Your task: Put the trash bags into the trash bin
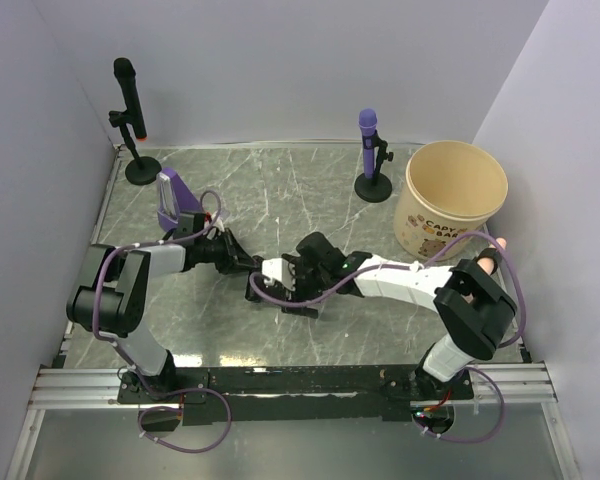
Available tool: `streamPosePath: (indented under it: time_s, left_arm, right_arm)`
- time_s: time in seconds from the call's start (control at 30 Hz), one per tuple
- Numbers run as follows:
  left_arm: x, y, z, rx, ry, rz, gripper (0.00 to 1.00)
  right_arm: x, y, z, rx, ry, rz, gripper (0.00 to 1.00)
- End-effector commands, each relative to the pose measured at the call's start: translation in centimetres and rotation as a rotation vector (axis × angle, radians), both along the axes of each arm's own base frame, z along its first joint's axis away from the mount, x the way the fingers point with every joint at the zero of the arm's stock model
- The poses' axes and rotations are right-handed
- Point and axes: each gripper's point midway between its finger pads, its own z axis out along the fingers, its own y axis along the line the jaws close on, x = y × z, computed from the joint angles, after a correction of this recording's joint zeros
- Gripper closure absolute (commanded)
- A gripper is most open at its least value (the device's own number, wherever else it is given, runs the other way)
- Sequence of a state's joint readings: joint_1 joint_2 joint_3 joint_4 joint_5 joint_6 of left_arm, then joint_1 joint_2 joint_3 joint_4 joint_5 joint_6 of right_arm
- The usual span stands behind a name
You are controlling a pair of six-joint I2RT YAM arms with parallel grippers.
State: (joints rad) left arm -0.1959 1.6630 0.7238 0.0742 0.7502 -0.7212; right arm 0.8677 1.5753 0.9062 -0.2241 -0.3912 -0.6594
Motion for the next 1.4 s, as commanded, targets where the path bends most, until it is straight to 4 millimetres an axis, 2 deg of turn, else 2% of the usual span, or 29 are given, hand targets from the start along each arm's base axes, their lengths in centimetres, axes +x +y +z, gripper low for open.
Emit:
streamPosePath:
  time_s: [0.0,0.13,0.3,0.4,0.5,0.73,1.03,1.2,1.37]
  left_arm:
    - [-0.2,-0.6,3.5,-0.118,0.072,0.032,0.99]
    - [-0.6,-0.2,3.8,-0.091,0.093,0.031,0.99]
    - [-1.4,0.1,4.0,-0.086,0.106,0.029,0.99]
    - [-1.7,0.1,3.9,-0.096,0.118,0.029,0.99]
    - [-1.8,0.0,4.0,-0.108,0.118,0.030,0.99]
    - [-2.1,-0.2,4.9,-0.138,0.092,0.014,1.00]
    - [-2.5,-0.2,4.8,-0.148,0.090,0.005,0.99]
    - [-2.6,-0.2,5.0,-0.153,0.084,0.004,0.99]
    - [-2.4,-0.2,5.3,-0.147,0.065,0.002,0.99]
  right_arm:
    - [0.5,1.8,0.1,0.044,-0.139,0.029,0.01]
    - [-0.2,3.1,-0.1,0.061,-0.147,0.027,0.01]
    - [2.0,6.7,3.9,0.199,-0.339,-0.021,0.01]
    - [2.6,7.9,5.1,0.236,-0.405,0.011,0.04]
    - [2.2,8.6,5.4,0.259,-0.454,0.088,0.08]
    - [-0.6,9.5,5.6,0.291,-0.545,0.276,0.16]
    - [0.4,11.5,5.9,0.301,-0.661,0.306,0.30]
    - [1.2,12.3,6.1,0.293,-0.690,0.297,0.46]
    - [0.9,12.1,6.5,0.298,-0.666,0.293,0.74]
